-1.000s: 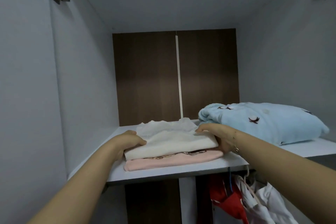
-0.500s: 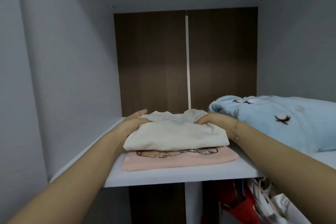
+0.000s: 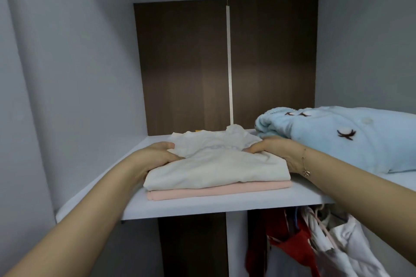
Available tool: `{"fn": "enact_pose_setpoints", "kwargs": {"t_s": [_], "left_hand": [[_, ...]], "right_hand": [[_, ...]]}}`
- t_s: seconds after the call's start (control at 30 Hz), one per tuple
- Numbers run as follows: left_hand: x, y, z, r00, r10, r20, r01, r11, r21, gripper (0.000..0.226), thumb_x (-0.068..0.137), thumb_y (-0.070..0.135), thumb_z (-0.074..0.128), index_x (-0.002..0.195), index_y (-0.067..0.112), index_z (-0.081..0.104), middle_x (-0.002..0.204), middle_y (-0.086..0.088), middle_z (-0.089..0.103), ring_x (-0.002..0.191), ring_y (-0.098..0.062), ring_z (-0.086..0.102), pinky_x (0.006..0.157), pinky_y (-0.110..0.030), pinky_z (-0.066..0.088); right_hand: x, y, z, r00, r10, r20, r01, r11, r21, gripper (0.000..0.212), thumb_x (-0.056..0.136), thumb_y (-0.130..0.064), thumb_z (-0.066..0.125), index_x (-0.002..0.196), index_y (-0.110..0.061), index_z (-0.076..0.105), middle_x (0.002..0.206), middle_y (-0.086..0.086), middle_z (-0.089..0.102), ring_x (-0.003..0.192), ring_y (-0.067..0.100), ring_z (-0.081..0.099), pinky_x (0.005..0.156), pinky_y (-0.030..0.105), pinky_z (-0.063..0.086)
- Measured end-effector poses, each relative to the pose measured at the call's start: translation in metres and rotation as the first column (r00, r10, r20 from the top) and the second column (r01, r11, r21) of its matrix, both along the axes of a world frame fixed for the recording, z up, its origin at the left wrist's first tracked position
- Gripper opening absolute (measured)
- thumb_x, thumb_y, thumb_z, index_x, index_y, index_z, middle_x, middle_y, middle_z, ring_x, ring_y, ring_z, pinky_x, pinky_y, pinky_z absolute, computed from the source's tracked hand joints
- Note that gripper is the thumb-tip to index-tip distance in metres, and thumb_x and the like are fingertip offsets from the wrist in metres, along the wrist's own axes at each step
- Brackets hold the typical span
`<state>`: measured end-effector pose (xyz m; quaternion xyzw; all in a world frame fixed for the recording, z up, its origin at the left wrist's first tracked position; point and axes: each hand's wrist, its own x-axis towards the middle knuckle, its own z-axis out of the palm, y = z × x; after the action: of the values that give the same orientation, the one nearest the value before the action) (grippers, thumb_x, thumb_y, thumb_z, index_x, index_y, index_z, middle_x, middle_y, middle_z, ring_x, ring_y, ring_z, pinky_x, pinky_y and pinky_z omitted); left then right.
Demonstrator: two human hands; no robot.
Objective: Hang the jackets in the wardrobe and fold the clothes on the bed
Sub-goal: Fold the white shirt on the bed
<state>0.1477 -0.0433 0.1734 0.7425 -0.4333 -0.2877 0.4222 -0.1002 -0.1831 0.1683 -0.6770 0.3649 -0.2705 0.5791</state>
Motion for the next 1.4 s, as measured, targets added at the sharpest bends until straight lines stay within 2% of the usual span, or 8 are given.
{"fn": "enact_pose_setpoints", "kwargs": {"t_s": [0.1,0.17,0.27,0.37,0.67,0.87,1.07,1.4], "left_hand": [[-0.002,0.0,0.018,0.723,0.132,0.678,-0.175,0.985,-0.005,0.066,0.093,0.042,0.059,0.15,0.029,0.03,0.157,-0.003,0.025,0.14,-0.029,0.032,0.109,-0.036,0.034],[-0.019,-0.012,0.034,0.612,0.129,0.78,-0.07,0.992,-0.109,0.057,0.098,0.047,0.045,0.151,0.029,0.03,0.159,-0.004,0.024,0.145,-0.03,0.022,0.117,-0.043,0.025],[-0.053,-0.036,0.026,0.553,-0.181,0.813,0.114,0.983,0.141,0.049,0.104,0.046,0.021,0.151,0.033,0.03,0.158,-0.003,0.03,0.145,-0.028,0.026,0.119,-0.045,0.02],[-0.059,-0.046,-0.012,0.572,-0.354,0.74,0.047,0.915,0.402,0.052,0.102,0.048,0.004,0.154,0.044,0.004,0.165,0.005,-0.001,0.152,-0.023,0.0,0.119,-0.057,-0.002],[-0.074,0.005,-0.02,0.612,-0.184,0.769,0.066,0.981,0.182,0.054,0.102,0.054,0.009,0.154,0.04,0.012,0.164,0.004,0.011,0.15,-0.027,0.013,0.12,-0.051,0.01],[-0.15,0.063,-0.052,0.506,0.002,0.863,0.23,0.964,-0.137,0.056,0.1,0.053,0.017,0.154,0.038,0.014,0.165,0.004,0.006,0.151,-0.017,-0.003,0.12,-0.05,-0.003],[-0.241,0.098,-0.114,0.471,-0.022,0.882,0.465,0.856,-0.227,0.06,0.099,0.049,0.022,0.156,0.031,0.015,0.164,-0.003,0.008,0.151,-0.02,-0.002,0.122,-0.051,0.001],[-0.456,0.2,-0.182,0.254,-0.371,0.893,0.919,0.382,-0.102,0.06,0.1,0.05,0.016,0.156,0.03,0.019,0.164,-0.003,0.009,0.152,-0.021,0.0,0.122,-0.05,0.004]], "right_hand": [[-0.003,0.006,0.017,0.899,-0.33,-0.288,0.086,0.777,-0.623,0.064,0.087,-0.025,0.068,0.143,-0.013,0.041,0.145,0.005,0.044,0.126,0.021,0.048,0.093,0.024,0.04],[0.008,0.013,0.033,0.84,-0.412,-0.352,-0.083,0.545,-0.834,0.059,0.094,-0.034,0.057,0.146,-0.015,0.039,0.155,0.004,0.031,0.141,0.024,0.03,0.111,0.031,0.029],[0.035,0.023,0.027,0.772,-0.263,-0.578,-0.317,0.629,-0.71,0.057,0.101,-0.048,0.037,0.148,-0.016,0.038,0.158,0.005,0.028,0.145,0.025,0.024,0.119,0.04,0.019],[0.049,0.026,-0.01,0.659,-0.252,-0.709,-0.374,0.708,-0.599,0.06,0.101,-0.057,0.017,0.155,-0.03,0.019,0.163,0.002,0.013,0.149,0.031,0.009,0.12,0.047,0.003],[0.003,0.058,-0.019,0.658,-0.29,-0.695,-0.403,0.644,-0.65,0.053,0.106,-0.043,0.014,0.156,-0.027,0.007,0.164,0.0,0.002,0.15,0.02,-0.001,0.119,0.035,-0.003],[-0.082,0.157,-0.062,0.827,-0.47,-0.309,-0.014,0.532,-0.846,0.059,0.1,-0.052,0.033,0.154,-0.028,0.023,0.162,-0.008,0.016,0.148,0.006,0.007,0.119,0.025,0.011],[-0.198,0.252,-0.114,0.597,-0.756,-0.268,0.19,0.458,-0.869,0.064,0.098,-0.055,0.034,0.155,-0.029,0.017,0.162,-0.01,0.01,0.149,0.007,0.006,0.115,0.021,0.009],[-0.367,0.461,-0.197,0.049,-0.928,-0.369,0.456,0.349,-0.818,0.064,0.098,-0.055,0.03,0.155,-0.032,0.012,0.162,-0.012,0.006,0.149,0.005,-0.001,0.118,0.022,0.002]]}}
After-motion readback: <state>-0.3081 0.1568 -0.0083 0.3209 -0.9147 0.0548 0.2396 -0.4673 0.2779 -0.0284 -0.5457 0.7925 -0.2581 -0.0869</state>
